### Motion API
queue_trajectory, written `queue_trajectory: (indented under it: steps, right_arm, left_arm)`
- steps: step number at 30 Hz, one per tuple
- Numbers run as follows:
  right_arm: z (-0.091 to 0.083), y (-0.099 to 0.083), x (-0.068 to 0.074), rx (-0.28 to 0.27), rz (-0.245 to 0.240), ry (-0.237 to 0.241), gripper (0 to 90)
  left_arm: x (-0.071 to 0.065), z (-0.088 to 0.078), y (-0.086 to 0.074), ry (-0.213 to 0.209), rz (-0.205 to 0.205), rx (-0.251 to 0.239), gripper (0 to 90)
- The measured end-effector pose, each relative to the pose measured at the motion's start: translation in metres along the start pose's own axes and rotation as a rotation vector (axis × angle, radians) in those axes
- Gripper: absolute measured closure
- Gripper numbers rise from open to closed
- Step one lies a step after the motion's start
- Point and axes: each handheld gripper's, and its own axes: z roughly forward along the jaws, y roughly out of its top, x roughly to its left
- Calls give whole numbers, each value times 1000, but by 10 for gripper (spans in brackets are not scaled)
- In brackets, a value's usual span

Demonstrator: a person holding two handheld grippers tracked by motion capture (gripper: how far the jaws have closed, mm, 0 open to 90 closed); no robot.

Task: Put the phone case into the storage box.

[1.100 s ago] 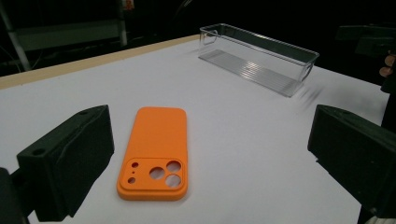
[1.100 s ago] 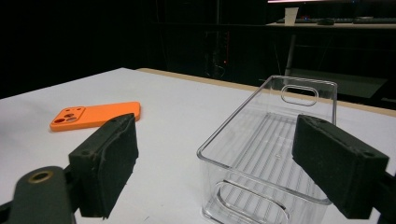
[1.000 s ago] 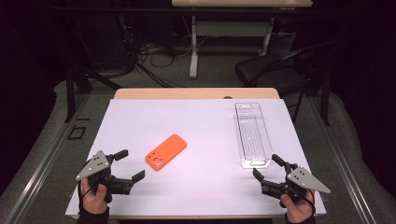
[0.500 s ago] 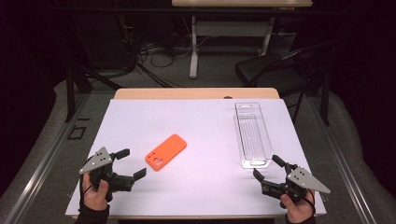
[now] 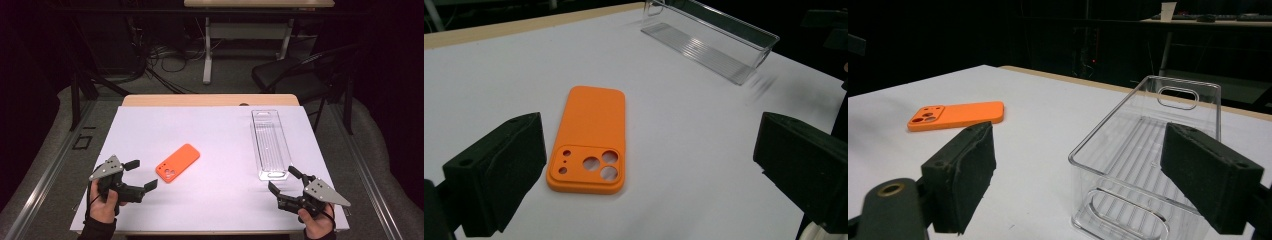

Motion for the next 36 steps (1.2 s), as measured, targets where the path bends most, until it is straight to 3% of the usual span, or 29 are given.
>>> queue_trajectory:
  steps: [9, 15, 23, 27, 31, 32, 36]
  right_arm:
    - [1, -1, -4, 2, 26, 7, 139]
    - [1, -1, -2, 3, 20, 10, 139]
    - [2, -1, 1, 8, 16, 19, 139]
    - [3, -1, 0, 18, 19, 22, 139]
    - [4, -2, 0, 19, 22, 23, 139]
    - [4, -2, 0, 22, 20, 24, 139]
    - [5, -2, 1, 19, 20, 26, 139]
  left_arm:
    - [3, 14, 11, -7, 5, 83, 4]
    - [9, 26, 18, -12, -19, 166, 3]
    - [12, 33, 19, -22, -29, 208, 3]
    - [16, 35, 19, -38, -58, 219, 3]
    - [20, 42, 24, -35, -94, 283, 3]
    - [22, 46, 28, -30, -91, 323, 3]
    - [23, 53, 32, -24, -82, 363, 3]
